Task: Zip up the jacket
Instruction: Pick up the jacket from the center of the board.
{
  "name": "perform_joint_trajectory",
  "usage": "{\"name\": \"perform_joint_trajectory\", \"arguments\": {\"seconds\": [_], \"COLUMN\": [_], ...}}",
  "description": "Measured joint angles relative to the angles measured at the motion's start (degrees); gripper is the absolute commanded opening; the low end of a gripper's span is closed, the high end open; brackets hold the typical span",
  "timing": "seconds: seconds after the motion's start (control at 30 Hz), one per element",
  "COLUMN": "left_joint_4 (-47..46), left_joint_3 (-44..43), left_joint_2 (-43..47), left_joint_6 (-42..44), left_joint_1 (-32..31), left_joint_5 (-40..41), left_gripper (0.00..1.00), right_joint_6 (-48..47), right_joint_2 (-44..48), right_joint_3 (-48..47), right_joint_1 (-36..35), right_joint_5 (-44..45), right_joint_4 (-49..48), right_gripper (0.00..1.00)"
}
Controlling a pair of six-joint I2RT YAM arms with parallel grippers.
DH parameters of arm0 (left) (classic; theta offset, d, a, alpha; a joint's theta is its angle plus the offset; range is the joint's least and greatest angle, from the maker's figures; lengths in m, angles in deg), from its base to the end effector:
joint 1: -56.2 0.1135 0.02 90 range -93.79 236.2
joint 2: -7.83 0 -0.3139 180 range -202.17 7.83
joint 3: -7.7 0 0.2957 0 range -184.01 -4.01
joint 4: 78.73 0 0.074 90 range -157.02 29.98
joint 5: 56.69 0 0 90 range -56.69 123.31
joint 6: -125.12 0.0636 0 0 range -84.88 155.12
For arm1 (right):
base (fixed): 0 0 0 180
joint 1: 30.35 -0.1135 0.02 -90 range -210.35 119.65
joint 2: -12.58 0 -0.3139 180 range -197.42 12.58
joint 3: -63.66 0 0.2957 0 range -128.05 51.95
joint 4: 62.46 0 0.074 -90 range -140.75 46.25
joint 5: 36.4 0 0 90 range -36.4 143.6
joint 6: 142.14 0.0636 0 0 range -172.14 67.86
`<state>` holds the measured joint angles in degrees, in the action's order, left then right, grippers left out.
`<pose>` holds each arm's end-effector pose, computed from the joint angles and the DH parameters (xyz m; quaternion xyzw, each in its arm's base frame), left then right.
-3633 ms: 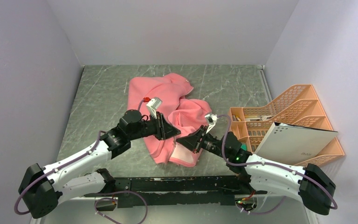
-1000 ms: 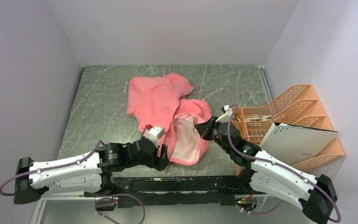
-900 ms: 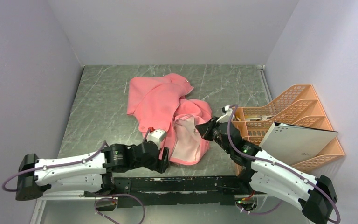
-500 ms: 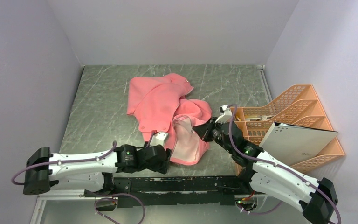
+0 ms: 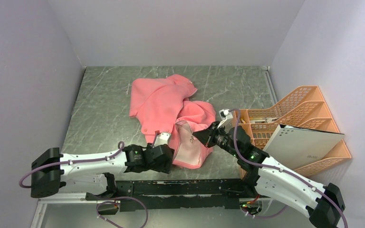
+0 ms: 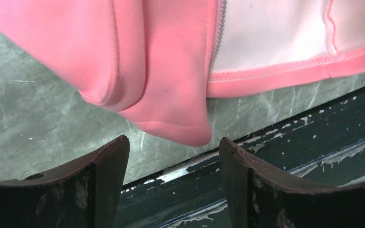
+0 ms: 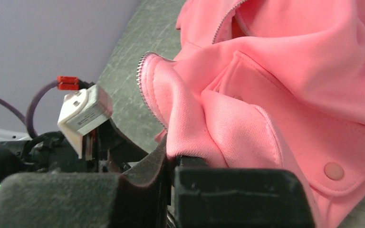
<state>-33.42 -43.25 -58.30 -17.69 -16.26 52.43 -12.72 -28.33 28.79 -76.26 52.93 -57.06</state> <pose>0.0935 -0.2268 0.2064 0.1210 0.9468 -0.1492 0.2581 0.1468 0.1526 0.2607 -0.0475 0.7726 0.4324 0.4625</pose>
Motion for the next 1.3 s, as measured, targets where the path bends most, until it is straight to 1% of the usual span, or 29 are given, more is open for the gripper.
{"name": "perform_joint_trajectory", "arguments": {"seconds": [0.27, 0.4, 0.53, 0.77, 0.93, 1.13, 1.23, 1.3], "left_joint_4": [-0.6, -1.8, -3.1, -3.4, -3.3, -3.3, -3.2, -3.2], "left_joint_3": [0.0, -0.7, -2.1, -3.8, -4.0, -4.0, -4.0, -4.0], "left_joint_2": [-0.2, -1.0, -3.1, -6.9, -8.0, -8.0, -8.0, -8.0], "left_joint_6": [1.3, 2.4, 3.1, 4.5, 5.3, 5.3, 5.4, 5.4], "left_joint_1": [2.9, 4.2, 5.2, 5.3, 5.4, 5.4, 5.4, 5.4], "left_joint_5": [-1.2, -2.3, -3.3, -4.6, -5.7, -6.0, -6.0, -6.2], "left_gripper": [0.73, 0.69, 0.64, 0.48, 0.43, 0.44, 0.49, 0.5], "right_joint_6": [-0.9, -0.9, -0.9, -0.6, -0.6, -0.2, -0.1, 0.0], "right_joint_2": [-0.7, -0.8, -0.6, 0.4, 1.0, 1.4, 1.2, 1.2], "right_joint_3": [0.0, 0.0, 0.0, 1.0, 1.2, 1.8, 2.2, 2.2], "right_joint_1": [0.0, 0.1, 0.1, 0.1, 0.1, 0.1, 0.1, 0.1], "right_joint_5": [-2.8, -2.9, -2.8, -2.6, -2.3, -2.3, -2.3, -2.3], "right_joint_4": [-2.1, -2.5, -2.8, -2.9, -2.8, -3.0, -3.2, -3.3], "right_gripper": [0.0, 0.0, 0.0, 0.0, 0.0, 0.0, 0.0, 0.0]}}
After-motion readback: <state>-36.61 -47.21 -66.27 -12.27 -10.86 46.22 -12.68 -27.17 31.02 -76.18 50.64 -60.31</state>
